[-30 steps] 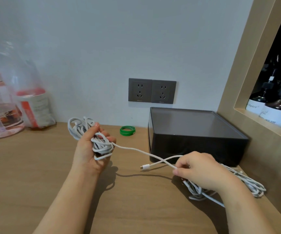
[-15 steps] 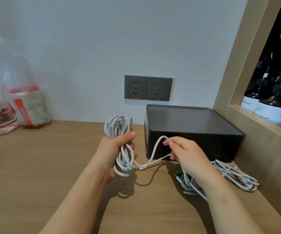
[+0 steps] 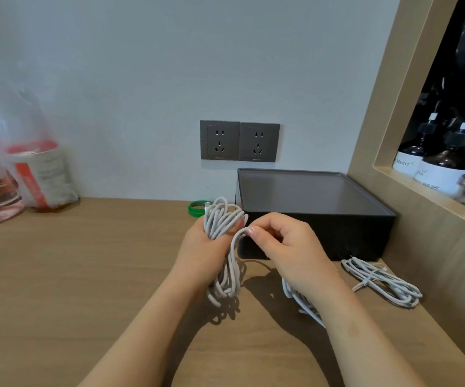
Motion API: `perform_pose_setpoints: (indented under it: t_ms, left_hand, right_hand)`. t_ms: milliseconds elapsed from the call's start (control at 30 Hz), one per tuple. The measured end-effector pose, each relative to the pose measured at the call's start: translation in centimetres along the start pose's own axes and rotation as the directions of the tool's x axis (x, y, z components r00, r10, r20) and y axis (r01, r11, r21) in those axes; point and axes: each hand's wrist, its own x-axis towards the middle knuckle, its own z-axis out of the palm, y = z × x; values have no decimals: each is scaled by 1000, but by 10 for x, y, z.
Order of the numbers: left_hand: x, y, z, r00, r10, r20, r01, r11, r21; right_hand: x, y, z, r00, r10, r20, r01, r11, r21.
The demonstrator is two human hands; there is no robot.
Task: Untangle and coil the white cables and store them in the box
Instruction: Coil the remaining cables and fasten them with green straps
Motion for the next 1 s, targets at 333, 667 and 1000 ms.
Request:
perform_pose_setpoints:
  t_ms: [333,667,1000]
  left_hand:
    - [-3,2,-2,954,-41,295,52,998,-30]
    - [-4,2,-3,964,-146,222,128,987,93]
    - [-11,-5,8,932,56,357,-204,897,393]
  right_hand:
    - [3,11,8,947,-19,-322,11,1000,-26]
    - [5,12,12,923,-237,-303,223,971,-82]
    - [5,16,15,976,-129,-176,92,975,-200]
